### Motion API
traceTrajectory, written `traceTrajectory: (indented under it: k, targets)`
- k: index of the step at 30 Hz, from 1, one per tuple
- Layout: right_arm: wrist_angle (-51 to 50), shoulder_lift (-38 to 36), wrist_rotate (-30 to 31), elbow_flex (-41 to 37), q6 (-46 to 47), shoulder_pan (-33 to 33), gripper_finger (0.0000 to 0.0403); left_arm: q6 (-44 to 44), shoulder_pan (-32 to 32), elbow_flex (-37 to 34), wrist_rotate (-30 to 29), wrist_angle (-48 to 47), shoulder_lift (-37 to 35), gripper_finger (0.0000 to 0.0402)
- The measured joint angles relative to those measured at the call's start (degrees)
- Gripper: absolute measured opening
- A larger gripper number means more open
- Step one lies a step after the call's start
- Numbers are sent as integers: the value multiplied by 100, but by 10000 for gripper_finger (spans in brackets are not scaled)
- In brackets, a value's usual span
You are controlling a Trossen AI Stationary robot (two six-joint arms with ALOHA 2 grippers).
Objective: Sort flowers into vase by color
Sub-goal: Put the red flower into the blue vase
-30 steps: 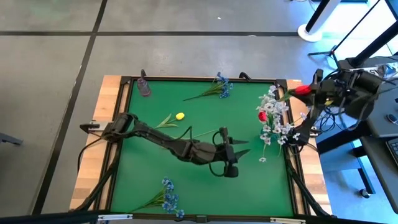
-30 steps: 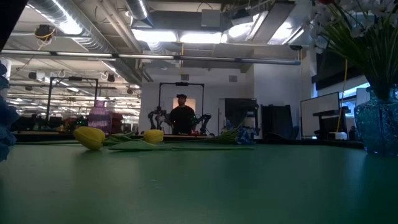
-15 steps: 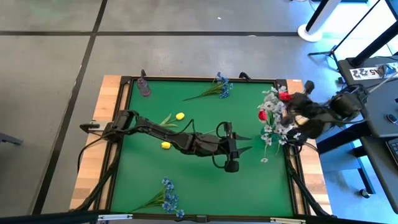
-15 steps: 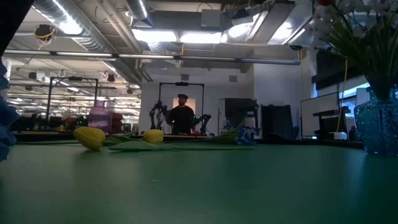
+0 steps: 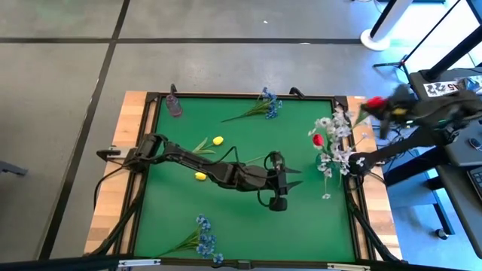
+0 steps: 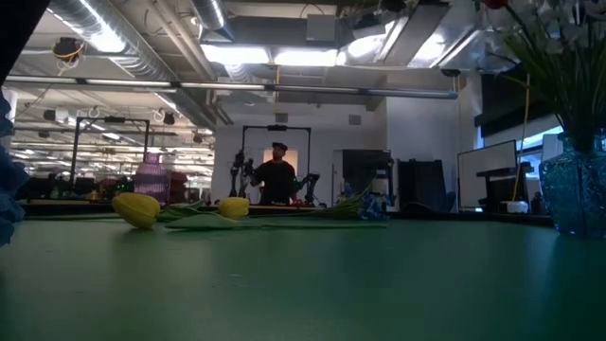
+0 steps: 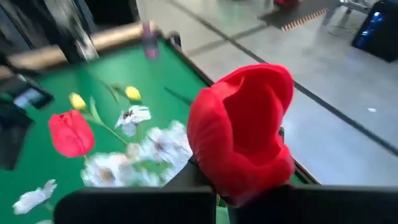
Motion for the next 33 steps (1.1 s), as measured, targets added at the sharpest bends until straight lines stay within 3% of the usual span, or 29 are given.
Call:
traceTrajectory:
  k: [10,20,27,33]
  targets:
    - [1841,-1033,-1134,-904,-764,-1,4,11,63,0,-6,5,0,131]
    - [1856,-956,-1846,-1678,-1089,3,5,-92,79,0,-7,-54,0,131]
    - [2135,-970,-1810,-1030,-1528,3,9,-93,94,0,-9,-58,0,131]
    - [1801,-979,-2243,-424,-1481,3,8,-94,94,0,-9,-63,0,131]
